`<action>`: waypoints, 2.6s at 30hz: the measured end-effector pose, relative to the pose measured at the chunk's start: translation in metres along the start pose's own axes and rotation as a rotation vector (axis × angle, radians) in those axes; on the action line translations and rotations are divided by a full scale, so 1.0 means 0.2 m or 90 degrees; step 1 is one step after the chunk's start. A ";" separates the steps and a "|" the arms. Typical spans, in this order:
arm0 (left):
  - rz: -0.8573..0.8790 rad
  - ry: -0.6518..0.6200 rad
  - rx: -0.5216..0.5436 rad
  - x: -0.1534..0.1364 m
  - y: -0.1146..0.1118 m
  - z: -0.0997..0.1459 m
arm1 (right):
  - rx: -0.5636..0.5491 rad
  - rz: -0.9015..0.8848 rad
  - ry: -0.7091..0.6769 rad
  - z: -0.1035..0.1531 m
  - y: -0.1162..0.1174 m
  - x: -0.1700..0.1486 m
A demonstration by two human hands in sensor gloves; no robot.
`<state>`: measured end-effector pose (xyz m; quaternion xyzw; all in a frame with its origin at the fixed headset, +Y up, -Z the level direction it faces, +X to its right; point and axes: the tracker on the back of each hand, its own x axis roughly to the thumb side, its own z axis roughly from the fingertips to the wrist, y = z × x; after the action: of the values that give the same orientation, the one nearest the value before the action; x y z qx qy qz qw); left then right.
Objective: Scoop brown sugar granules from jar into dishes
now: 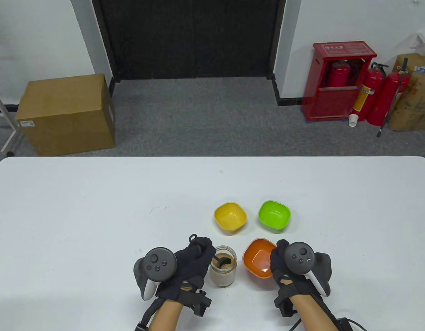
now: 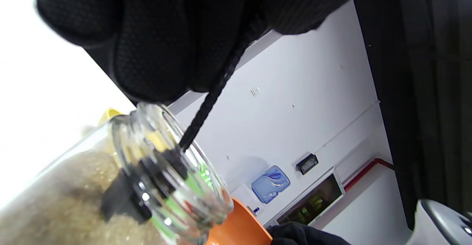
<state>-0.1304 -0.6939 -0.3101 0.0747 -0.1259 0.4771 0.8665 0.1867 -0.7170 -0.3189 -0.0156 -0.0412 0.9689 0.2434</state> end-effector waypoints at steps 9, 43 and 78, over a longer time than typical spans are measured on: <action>0.077 0.103 0.025 -0.07 0.01 0.00 | 0.005 -0.010 0.006 0.00 0.00 -0.01; 0.255 0.236 0.089 -0.24 0.11 0.03 | 0.045 -0.140 0.043 -0.01 -0.02 -0.07; 0.274 0.113 -0.015 0.02 -0.17 -0.15 | 0.052 -0.222 0.031 -0.01 -0.04 -0.06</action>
<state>-0.0947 -0.7010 -0.3377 -0.0062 -0.0676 0.6539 0.7535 0.1999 -0.7157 -0.3201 -0.0215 0.0019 0.9121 0.4094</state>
